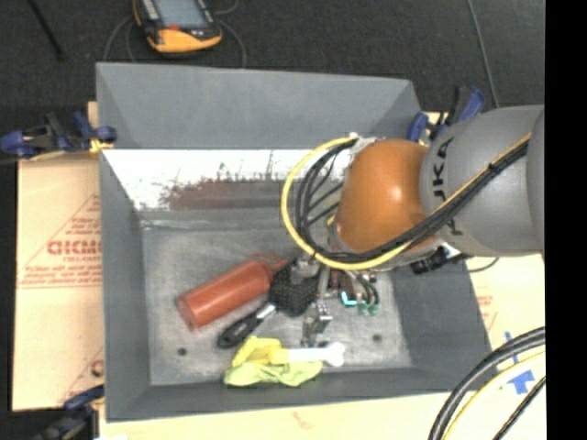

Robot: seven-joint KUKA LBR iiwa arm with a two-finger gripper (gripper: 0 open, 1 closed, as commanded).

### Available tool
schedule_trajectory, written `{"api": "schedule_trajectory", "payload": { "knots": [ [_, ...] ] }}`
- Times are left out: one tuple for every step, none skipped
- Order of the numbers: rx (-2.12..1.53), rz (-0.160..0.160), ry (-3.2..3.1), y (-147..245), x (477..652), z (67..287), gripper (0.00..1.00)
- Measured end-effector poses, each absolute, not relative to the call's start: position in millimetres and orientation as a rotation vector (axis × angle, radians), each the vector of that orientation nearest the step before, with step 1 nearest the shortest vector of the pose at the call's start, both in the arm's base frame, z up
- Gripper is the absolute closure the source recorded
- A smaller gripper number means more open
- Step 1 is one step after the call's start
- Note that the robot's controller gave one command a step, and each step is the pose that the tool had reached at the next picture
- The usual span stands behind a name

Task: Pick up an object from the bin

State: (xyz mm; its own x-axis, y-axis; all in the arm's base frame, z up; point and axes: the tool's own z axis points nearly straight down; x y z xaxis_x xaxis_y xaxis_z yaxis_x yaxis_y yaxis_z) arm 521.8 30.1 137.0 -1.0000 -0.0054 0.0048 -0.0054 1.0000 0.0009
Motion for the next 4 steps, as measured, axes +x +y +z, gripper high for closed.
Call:
{"api": "schedule_trajectory", "payload": {
  "knots": [
    [0.008, -0.002, -3.144, 30.1, 523.8, 140.7, 0.00],
    [-0.082, -0.001, -3.148, 35.8, 543.0, 126.7, 0.00],
    [-0.121, -0.003, -3.160, 31.4, 547.2, 85.1, 0.00],
    [-0.334, -0.001, -3.126, 36.4, 563.6, 105.1, 1.00]
  ]
}}
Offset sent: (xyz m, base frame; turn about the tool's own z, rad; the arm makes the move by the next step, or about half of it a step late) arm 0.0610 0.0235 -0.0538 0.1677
